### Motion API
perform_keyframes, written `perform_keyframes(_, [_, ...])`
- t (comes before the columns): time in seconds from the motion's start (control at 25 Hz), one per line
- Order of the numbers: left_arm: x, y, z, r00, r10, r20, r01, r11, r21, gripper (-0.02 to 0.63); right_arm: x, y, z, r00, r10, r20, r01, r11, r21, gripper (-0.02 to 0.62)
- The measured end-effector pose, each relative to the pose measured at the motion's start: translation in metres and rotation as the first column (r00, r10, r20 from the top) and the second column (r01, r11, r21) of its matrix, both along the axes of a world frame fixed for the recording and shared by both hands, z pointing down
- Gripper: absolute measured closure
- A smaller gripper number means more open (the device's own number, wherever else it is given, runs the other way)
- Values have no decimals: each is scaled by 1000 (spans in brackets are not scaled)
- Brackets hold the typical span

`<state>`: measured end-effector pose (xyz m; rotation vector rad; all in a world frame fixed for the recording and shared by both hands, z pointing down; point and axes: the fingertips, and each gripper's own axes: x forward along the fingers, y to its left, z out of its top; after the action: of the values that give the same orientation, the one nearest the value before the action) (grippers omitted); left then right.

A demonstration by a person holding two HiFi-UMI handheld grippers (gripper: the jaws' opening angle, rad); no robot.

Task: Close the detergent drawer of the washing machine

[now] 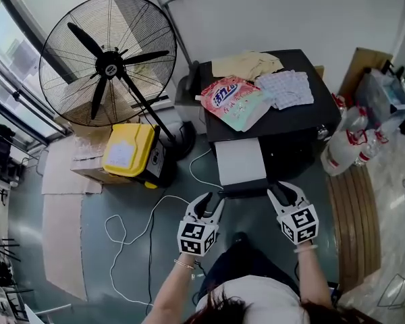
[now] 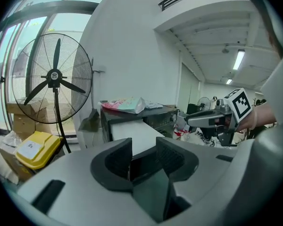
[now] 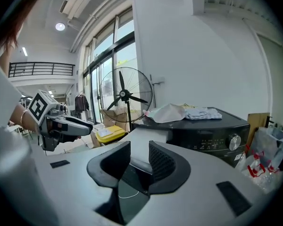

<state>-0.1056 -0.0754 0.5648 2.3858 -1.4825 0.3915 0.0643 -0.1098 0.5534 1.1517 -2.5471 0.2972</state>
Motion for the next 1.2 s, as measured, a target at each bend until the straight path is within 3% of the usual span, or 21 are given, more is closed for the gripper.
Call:
perform_keyframes(0.52, [-8, -12, 56, 1000, 7, -2, -7, 993, -114, 428, 5, -4, 54, 997, 9, -72, -17, 993, -116, 449])
perform_keyframes(1.2, [1, -23, 103, 1000, 18, -23, -22, 980, -200, 426, 8, -9, 106, 993, 29, -114, -54, 972, -230, 442])
